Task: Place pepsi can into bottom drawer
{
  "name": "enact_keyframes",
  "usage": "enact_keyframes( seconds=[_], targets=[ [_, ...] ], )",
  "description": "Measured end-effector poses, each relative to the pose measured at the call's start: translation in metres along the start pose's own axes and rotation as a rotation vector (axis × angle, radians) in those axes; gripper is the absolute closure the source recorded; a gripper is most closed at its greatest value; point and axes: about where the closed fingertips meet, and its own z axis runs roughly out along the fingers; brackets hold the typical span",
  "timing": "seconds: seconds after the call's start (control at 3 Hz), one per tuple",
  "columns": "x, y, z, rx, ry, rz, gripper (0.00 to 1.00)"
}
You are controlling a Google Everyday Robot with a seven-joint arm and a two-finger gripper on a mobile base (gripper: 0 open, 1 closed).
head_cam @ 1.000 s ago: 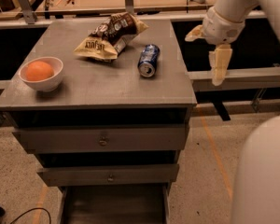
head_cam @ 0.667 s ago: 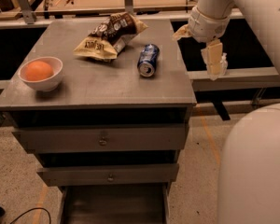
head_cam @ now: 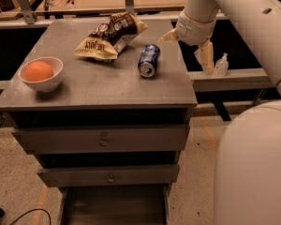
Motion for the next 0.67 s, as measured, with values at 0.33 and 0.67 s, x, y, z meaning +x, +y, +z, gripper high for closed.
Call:
enact_keyframes(
  seconds=[0.33,0.67],
  targets=[
    [0.003,-0.008,0.003,0.025,0.011,-0.001,0.00],
    [-0.015,-0.040,-0.005,0.061,0.034,-0.149,0.00]
  ],
)
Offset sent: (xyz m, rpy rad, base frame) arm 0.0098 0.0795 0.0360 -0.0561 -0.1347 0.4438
